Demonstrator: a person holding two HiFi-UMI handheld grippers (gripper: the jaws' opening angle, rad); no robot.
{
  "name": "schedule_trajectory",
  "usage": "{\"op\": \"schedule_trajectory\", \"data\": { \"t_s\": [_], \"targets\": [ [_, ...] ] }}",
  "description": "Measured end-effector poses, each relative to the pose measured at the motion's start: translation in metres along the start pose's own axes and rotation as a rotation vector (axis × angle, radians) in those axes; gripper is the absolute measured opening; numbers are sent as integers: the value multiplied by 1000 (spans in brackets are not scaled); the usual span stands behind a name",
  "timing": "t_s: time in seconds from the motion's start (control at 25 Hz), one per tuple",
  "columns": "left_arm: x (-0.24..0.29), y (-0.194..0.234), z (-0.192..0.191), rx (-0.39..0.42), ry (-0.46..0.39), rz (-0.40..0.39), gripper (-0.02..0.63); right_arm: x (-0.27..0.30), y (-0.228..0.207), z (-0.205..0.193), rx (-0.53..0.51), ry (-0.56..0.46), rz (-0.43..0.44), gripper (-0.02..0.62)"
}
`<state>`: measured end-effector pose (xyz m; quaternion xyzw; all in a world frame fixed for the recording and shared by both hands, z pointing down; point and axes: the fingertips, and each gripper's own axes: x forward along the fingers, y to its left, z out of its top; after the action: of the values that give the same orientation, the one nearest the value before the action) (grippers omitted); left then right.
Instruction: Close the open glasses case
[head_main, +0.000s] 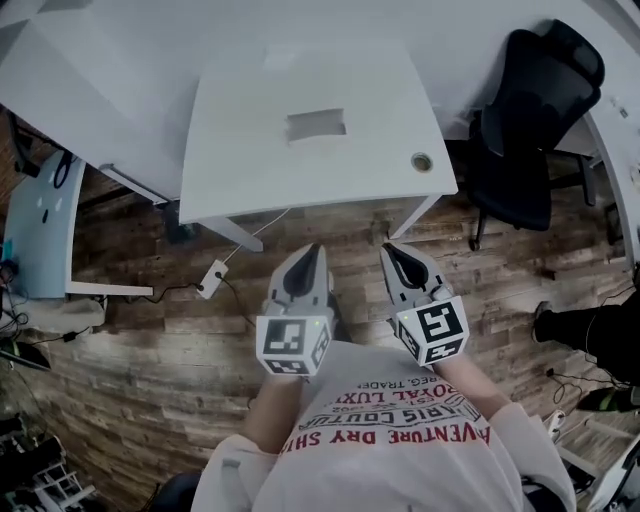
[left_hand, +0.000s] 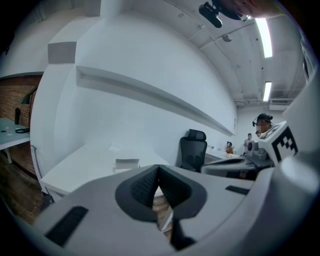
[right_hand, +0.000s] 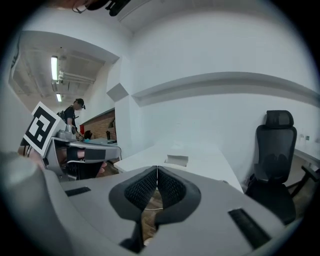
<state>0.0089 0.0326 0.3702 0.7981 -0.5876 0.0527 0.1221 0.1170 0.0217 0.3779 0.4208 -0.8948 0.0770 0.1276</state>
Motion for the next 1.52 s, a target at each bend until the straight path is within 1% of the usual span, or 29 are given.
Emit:
{"op": "schedule_trajectory", "data": {
  "t_s": [0.2,0.36,0.44,0.56,0.72,0.88,1.12,1.36,1.52],
  "targets": [
    [61,56,25,-4,24,-26,5,73,-20,21,28,27,-26,12],
    [104,99,38,-12,46,-47,5,133,-31,40,24,40,-28,12],
    [126,120,42,-7,58,-53,5,165,-39,49,27,46,-26,12],
    [155,145,44,21,77,-70,5,205,-48,55,63,63,-27,12],
    [183,174,45,1,101,-86,5,243,-57,57,80,95,-40,12],
    [206,190,33,-26,149,-91,5,266,-71,53,90,122,-53,12],
    [235,202,1,-59,242,-96,5,294,-93,43,98,160,-73,12],
    [265,215,-31,-103,322,-55,5,324,-114,31,85,209,-36,12],
    [280,225,-53,-146,378,-29,5,342,-126,21,80,236,-15,12]
  ]
}}
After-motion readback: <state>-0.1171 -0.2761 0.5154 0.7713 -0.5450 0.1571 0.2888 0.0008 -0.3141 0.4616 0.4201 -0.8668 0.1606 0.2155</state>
